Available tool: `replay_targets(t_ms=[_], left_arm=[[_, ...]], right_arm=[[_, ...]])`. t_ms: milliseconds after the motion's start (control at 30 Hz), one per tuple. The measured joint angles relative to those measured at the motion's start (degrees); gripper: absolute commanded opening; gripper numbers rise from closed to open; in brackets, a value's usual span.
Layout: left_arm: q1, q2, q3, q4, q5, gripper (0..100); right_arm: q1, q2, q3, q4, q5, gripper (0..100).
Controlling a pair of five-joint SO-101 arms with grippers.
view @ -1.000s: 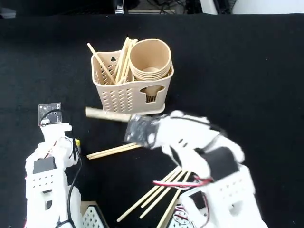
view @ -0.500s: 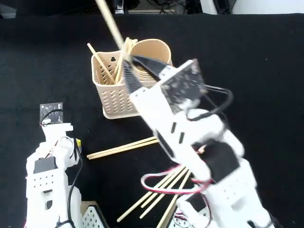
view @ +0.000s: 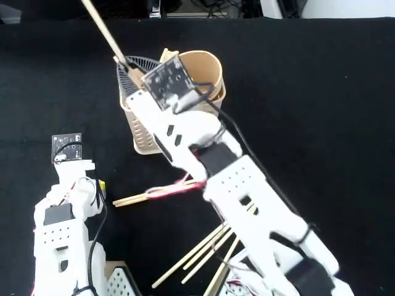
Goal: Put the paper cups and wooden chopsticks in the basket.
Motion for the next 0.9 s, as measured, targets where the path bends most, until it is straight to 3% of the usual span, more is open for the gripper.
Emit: replay_targets(t_ms=[133, 233, 500, 667, 900], left_arm=[[0.00, 0.00, 0.00, 0.00, 0.00, 19], [0.00, 0.00, 0.00, 0.00, 0.00, 19], [0.00, 0.00, 0.00, 0.00, 0.00, 19], [0.00, 0.00, 0.00, 0.00, 0.00, 19], [0.00, 0.00, 0.00, 0.00, 0.00, 19]], right_arm=[[1.49, 4.04, 0.00, 1.05, -1.67, 10.6], [1.58, 4.04, -1.23, 7.65, -2.20, 16.2], [1.93, 3.87, -15.21, 30.51, -2.20, 12.3], [1.67, -4.04, -20.84, 45.01, -2.02, 5.6], [-5.10, -11.08, -21.63, 67.87, 10.64, 9.2]])
